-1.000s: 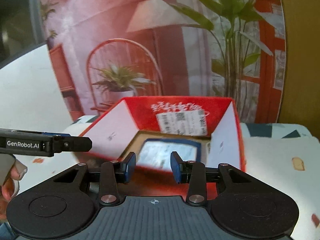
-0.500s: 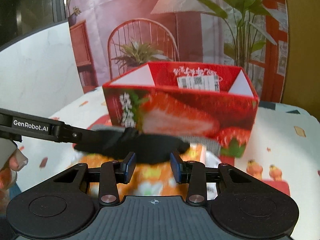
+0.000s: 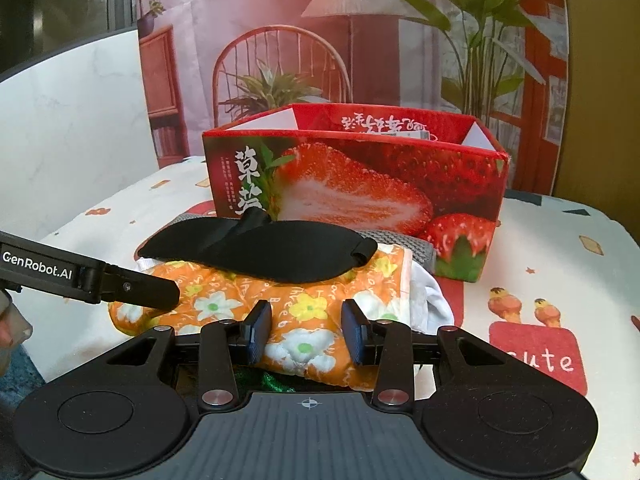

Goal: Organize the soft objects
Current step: 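Lower the left tool onto the orange floral oven mitt and close on it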

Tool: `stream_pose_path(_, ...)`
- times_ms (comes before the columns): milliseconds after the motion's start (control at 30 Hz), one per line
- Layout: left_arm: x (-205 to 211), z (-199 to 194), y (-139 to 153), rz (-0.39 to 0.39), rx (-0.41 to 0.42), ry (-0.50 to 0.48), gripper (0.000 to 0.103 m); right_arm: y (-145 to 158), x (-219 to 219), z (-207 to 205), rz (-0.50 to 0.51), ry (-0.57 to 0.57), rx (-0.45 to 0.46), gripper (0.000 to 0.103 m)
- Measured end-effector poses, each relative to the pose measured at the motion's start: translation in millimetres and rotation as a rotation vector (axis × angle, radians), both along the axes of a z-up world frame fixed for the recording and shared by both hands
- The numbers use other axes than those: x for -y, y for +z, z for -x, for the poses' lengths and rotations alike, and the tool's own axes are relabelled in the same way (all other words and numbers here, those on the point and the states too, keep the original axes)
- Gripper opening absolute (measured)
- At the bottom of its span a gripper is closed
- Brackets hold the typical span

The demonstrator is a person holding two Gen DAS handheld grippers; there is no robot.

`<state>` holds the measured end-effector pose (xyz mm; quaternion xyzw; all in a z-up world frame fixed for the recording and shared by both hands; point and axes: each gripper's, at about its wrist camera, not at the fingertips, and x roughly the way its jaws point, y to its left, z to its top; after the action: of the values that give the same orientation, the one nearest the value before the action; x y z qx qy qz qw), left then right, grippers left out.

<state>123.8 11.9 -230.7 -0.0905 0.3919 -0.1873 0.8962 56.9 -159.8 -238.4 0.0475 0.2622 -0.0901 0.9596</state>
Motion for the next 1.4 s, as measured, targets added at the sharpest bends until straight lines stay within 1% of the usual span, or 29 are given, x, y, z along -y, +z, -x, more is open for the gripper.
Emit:
stream_pose_path(167, -6, -2, -9, 0.082, -0.044, 0.012, 0.071, -2, 1, 1, -0.011, -0.002, 0.004, 0.036)
stream_pose_path(300, -8, -3, -16, 0.104, -0.068, 0.022, 0.07, -3, 2, 1, -0.018, -0.003, 0.006, 0.037)
stream_pose_path(367, -8, -4, -19, 0.11, -0.075, 0.02, 0.061, -3, 2, 1, -0.018, -0.003, 0.006, 0.037)
stream_pose_path(400, -8, -4, -20, 0.106, -0.075, 0.019, 0.054, -3, 2, 1, -0.019, -0.003, 0.007, 0.037)
stream_pose_path(500, -6, -2, -19, 0.082, -0.057, 0.012, 0.047, -1, 3, 2, -0.035, -0.006, 0.016, 0.037)
stream_pose_path(533, -5, -2, -19, 0.077, -0.052, 0.008, 0.047, -1, 3, 3, -0.039, -0.008, 0.021, 0.037)
stream_pose_path(633, -4, -2, -20, 0.056, -0.046, 0.001, 0.046, 3, 4, 7, -0.041, -0.03, 0.046, 0.037)
stream_pose_path(800, -3, -4, -25, 0.053, -0.07, -0.001, 0.046, 10, 17, 17, -0.049, -0.129, 0.11, 0.043)
stream_pose_path(900, -3, -4, -27, 0.05, -0.078, -0.003, 0.046, 7, 27, 18, -0.085, -0.161, 0.103, 0.044)
stream_pose_path(1000, -1, -4, -28, 0.041, -0.078, -0.005, 0.047, 1, 30, 18, -0.117, -0.158, 0.087, 0.044)
stream_pose_path(1133, 1, -4, -29, 0.03, -0.075, -0.012, 0.047, -1, 27, 15, -0.128, -0.136, 0.08, 0.045)
stream_pose_path(1167, 1, -4, -30, 0.029, -0.076, -0.013, 0.047, -2, 27, 14, -0.132, -0.135, 0.075, 0.047)
stream_pose_path(1333, 1, -5, -30, 0.032, -0.077, -0.015, 0.047, -3, 27, 14, -0.146, -0.138, 0.069, 0.047)
stream_pose_path(1367, 1, -5, -30, 0.032, -0.077, -0.015, 0.047, -3, 27, 14, -0.146, -0.134, 0.071, 0.046)
stream_pose_path(1400, 1, -5, -30, 0.031, -0.075, -0.015, 0.046, -2, 26, 15, -0.143, -0.129, 0.072, 0.042)
